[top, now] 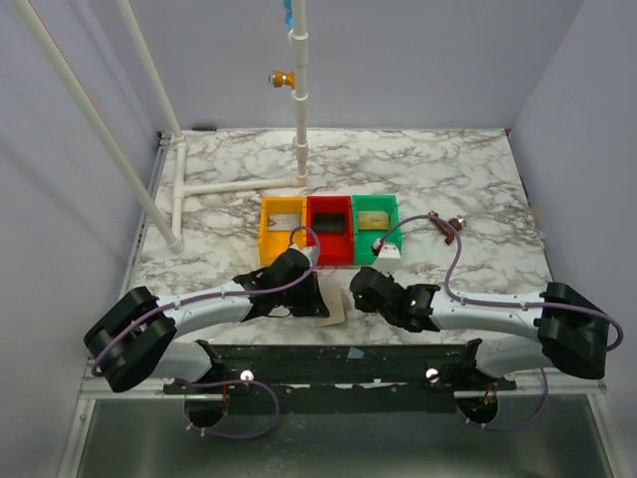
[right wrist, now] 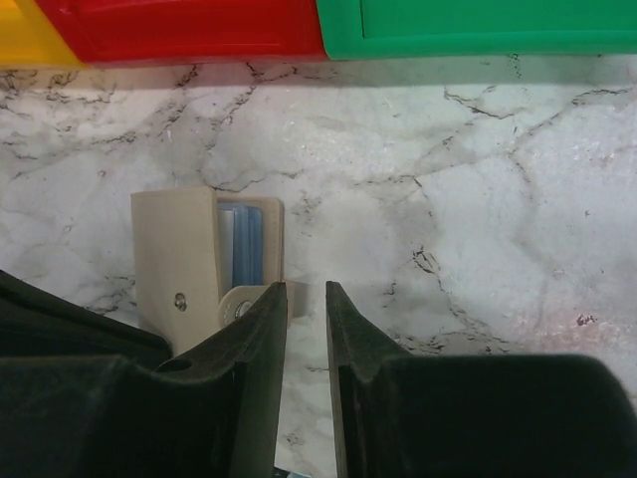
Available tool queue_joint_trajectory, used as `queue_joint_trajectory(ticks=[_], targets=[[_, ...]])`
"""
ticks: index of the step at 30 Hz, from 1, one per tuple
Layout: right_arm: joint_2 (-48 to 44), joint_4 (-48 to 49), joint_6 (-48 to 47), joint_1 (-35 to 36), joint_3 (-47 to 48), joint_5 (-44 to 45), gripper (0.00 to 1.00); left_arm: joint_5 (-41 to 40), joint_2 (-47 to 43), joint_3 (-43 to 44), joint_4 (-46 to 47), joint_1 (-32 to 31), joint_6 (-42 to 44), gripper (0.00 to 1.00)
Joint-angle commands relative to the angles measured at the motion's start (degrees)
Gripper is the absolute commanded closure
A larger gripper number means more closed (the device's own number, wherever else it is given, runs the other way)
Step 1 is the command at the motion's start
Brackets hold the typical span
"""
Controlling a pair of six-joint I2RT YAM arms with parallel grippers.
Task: Take the credit cards out of the card holder
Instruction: Close the card holder at the corner of the board.
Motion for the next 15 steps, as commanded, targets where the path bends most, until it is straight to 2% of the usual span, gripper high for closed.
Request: queue_joint_trajectory(ticks=[1,9,15], targets=[[2.03,3.95,-1.06,-0.60,-1.64,-2.64,0.74,-0.70,1.95,3.75,1.47,-0.52,-0.47,1.00],[5.31,6.15,-1.92,-0.72,-0.49,-3.78,0.74,-1.74,5.99,7.15,-2.02,-1.11,0.79,1.00],[6.08,6.39,-2.38,-0.79,-0.17,-4.06,0.74,-4.16,2.09,6.69,-6.32,-1.37,1.25,1.00]])
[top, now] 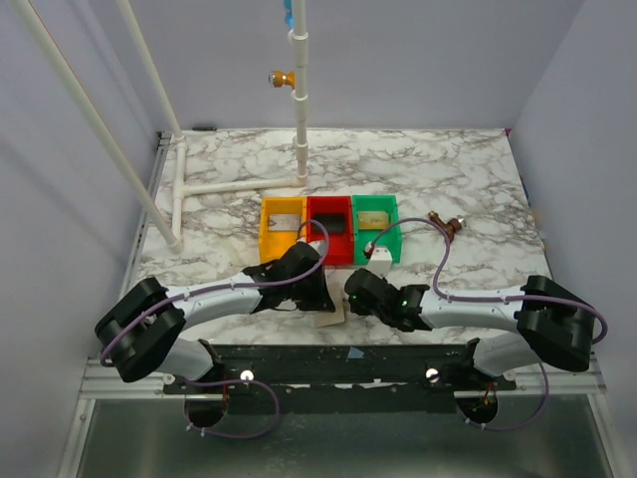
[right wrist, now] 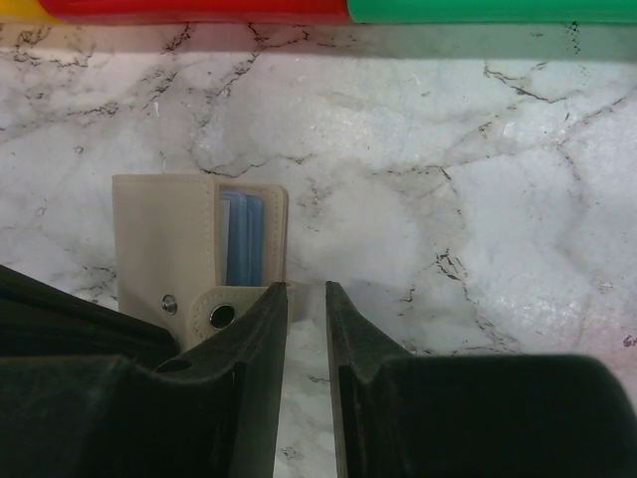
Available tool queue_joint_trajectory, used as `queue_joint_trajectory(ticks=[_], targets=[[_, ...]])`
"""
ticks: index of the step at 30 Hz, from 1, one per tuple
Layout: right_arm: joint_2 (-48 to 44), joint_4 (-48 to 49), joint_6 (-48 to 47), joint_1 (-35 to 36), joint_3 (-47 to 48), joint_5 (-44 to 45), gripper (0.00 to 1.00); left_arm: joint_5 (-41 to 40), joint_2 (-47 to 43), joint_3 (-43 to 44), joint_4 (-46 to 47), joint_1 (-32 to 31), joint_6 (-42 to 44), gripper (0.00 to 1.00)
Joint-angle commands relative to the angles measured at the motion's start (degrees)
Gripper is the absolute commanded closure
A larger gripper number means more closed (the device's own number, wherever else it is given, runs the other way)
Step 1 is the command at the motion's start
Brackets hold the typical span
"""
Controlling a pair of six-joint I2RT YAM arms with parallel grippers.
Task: Take the credit cards out of the card holder
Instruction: Close the card holder at the corner of the board.
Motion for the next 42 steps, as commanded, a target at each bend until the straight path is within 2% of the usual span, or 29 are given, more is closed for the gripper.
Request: queue_joint_trajectory(ticks=[1,17,35,42], targets=[[0.39,1.38,-0.92,-0.28,0.56,-0.50,0.74,-3.99,-3.71,0.27,-5.62,-0.45,1.61,1.00],[0.05,2.33,-2.52,-0.55,1.37,-1.37,0.74,-4.21,3.47,1.30,-3.37,-0.54,1.52,1.00],[4.02,4.19,-3.91,-0.50,4.20,-6.91,0.76,-3.89,3.76,0.71,-2.41,-0.51,1.11,1.00],[-0.70,-1.16,-0.25,-0.55,3.45,-1.85,0.76,-3.69,3.59,0.36,-2.14,-0.53,1.08,1.00]])
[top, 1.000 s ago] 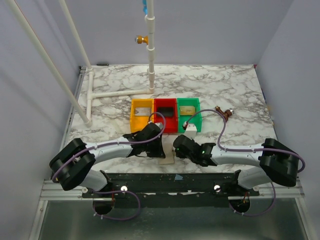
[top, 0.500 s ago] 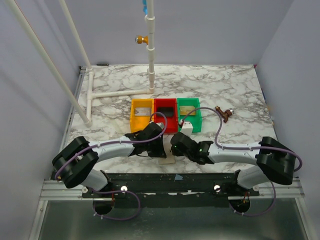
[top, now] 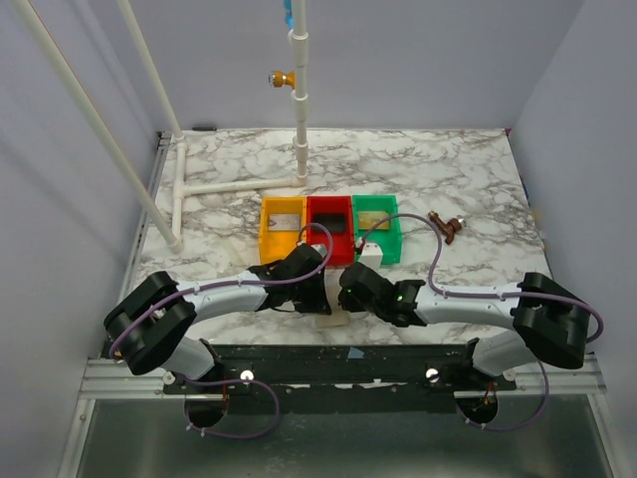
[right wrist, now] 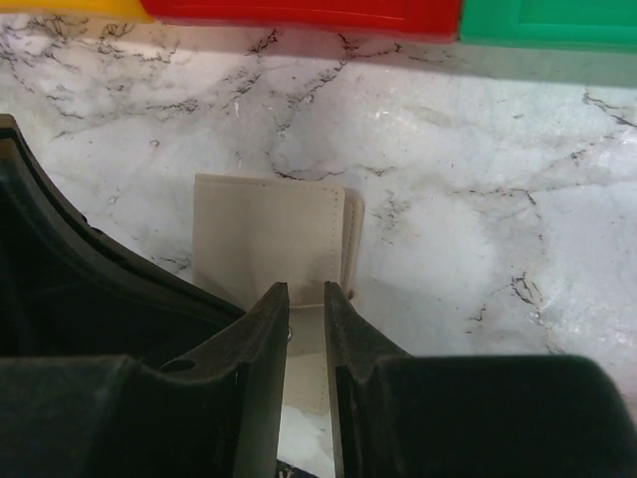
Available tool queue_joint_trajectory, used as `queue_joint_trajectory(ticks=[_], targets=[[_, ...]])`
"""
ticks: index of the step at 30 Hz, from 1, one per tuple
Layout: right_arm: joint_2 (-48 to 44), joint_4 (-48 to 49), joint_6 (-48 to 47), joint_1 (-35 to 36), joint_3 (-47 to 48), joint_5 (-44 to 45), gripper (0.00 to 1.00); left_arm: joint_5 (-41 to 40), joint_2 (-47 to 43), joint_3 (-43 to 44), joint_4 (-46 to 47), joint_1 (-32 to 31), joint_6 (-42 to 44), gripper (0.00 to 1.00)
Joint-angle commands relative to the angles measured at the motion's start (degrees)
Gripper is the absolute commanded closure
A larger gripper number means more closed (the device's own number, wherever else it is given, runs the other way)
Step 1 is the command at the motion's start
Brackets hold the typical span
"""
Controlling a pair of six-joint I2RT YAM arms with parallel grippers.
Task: Take the credit cards out of the card holder
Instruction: Close the card holder at the corner of the board.
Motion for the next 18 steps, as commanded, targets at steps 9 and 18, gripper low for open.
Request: queue_joint_trajectory(ticks=[9,18], targets=[[-4.93,-5.01,3.53,-0.06,-0.98,-1.22,0.79,-0.76,0.69,-0.62,1.51,-0.36,-0.04,1.00],[-7.16,-6.23,5.81,-0.09,-3.42,-1.23,0.85,-0.77,0.64,-0.71,1.47,-0.36,-0.06,1.00]])
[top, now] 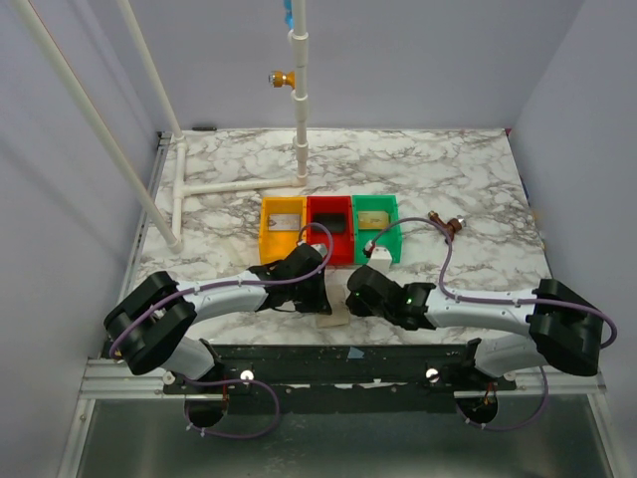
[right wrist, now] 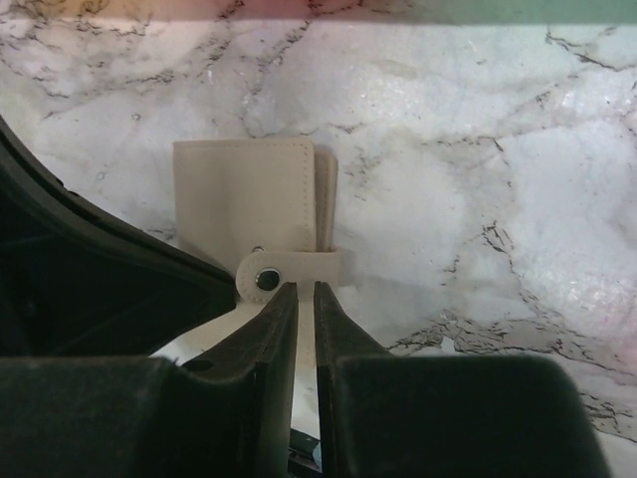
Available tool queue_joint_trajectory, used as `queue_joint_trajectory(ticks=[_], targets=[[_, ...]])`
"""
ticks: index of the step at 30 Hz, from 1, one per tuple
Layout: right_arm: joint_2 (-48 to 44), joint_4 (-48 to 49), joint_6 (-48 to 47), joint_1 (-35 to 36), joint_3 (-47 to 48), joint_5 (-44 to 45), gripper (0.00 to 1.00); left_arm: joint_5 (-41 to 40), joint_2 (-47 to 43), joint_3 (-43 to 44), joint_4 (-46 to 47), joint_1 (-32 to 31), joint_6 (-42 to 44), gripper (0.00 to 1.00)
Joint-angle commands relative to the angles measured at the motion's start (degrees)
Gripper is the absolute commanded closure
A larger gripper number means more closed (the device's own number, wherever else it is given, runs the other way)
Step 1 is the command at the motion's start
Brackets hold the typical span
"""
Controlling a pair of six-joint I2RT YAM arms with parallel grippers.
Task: Take the credit cards out of the card holder
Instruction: Close the card holder at the corner of the board.
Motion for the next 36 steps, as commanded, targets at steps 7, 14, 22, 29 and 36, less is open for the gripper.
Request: queue_joint_trajectory(ticks=[7,14,22,29,36], targets=[[0.16,0.37,0.69,-0.04,-0.26,-0.89,0.86,-0.61,0.77,-0.76,1.28,-0.34,-0.14,1.00],[3.88,1.90,-0.45,-0.03,2.58,-0.83,0.86,-0.61,0.62,-0.93,1.46,-0.33,-0.07,1.00],[5.36,2.52,-1.02,-0.07,3.46,-1.06,0.86,-0.44,0.73,-1.16,1.69,-0.32,-0.07,1.00],[6.44,2.64,-1.86,-0.08,4.69,-0.67,0.86,-0.35,0.77,-1.24,1.90,-0.39,-0.08,1.00],[7.97,2.82,-2.18,-0.07,5.36,-1.17,0.86,-0.39,0.78,-1.26,1.89,-0.29,-0.13,1.00]])
